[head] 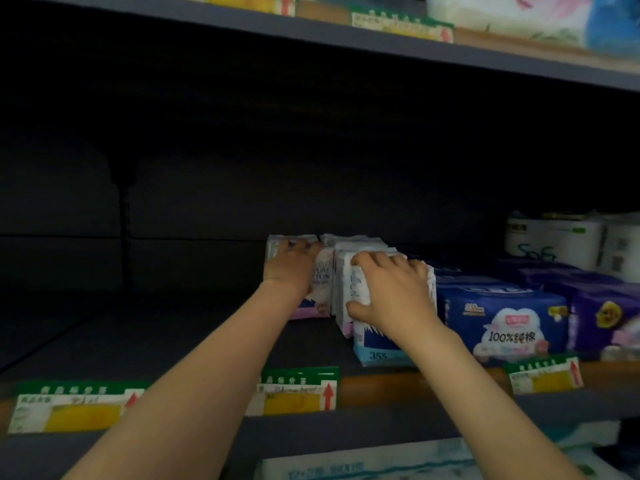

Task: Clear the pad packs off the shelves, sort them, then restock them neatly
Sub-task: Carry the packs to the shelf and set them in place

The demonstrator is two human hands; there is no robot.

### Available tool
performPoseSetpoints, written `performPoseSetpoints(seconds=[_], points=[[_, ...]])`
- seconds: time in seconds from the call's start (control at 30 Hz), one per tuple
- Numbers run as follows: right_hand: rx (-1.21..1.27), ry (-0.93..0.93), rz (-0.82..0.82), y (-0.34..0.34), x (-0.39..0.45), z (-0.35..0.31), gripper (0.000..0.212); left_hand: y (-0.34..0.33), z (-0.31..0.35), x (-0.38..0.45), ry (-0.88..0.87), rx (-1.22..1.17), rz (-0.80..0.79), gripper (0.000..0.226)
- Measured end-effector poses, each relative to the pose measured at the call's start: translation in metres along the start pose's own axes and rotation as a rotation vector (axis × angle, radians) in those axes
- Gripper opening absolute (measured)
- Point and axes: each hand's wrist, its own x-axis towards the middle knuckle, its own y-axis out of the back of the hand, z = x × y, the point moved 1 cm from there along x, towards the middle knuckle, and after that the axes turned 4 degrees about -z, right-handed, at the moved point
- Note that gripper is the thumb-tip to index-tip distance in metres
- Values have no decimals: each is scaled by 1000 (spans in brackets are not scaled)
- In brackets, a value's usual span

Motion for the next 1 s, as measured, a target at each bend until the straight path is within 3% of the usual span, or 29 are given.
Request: performPoseSetpoints(seconds=[0.13,0.2,0.3,0.37,0.4,0.47,0.5,0.6,0.73,0.87,1.0], points=[[-24,-8,-16,-1,2,2,63,4,4,-5,48,86,-55,86],[-4,-6,-62,2,2,2,66,13,9,-18,109,88,-1,80],[145,6,-51,17,-12,4,64,26,20,-73,97,-195,390,59],[259,7,154,32,-44,11,53,17,30,-130,-23,-365,664,48],[300,4,283,38,-70,15,49,5,36,-160,-100,-412,708,43],[415,10,404,36,-133,20,38,-35,46,-209,-226,-458,621,38],[460,10,366,26,-168,20,31,-59,49,-229,-276,-443,545,37],[481,-18,49,-41,-252,17,23,-118,48,-276,-381,-362,454,32],[529,-76,-546,-145,-335,4,24,-165,44,-338,-413,-388,339,32],[473,100,-1096,-223,-420,-29,34,-234,61,-418,-459,-318,13,31],[505,129,-1366,-261,-483,-51,26,-296,80,-486,-556,-112,-381,50]])
